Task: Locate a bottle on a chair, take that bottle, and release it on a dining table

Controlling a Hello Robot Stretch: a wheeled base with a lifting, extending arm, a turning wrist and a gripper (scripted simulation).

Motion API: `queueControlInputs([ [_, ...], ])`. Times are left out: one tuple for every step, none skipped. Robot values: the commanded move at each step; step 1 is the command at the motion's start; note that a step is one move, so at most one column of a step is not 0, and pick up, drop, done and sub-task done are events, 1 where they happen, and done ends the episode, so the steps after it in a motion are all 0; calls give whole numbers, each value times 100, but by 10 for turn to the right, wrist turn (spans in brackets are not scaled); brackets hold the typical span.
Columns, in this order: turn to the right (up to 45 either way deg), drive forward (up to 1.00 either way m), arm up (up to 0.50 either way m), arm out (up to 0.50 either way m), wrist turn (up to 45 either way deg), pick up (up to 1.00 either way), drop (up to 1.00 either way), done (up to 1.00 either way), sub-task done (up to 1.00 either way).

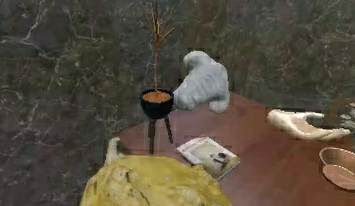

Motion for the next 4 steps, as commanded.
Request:
queueControlInputs([
  [-450, 0, 0, 0, 0, 0, 0, 0, 0],
  [-450, 0, 0, 0, 0, 0, 0, 0, 0],
  [-300, 0, 0, 0, 0, 0, 0, 0, 0],
  [450, 0, 0, 0, 0, 0, 0, 0, 0],
])
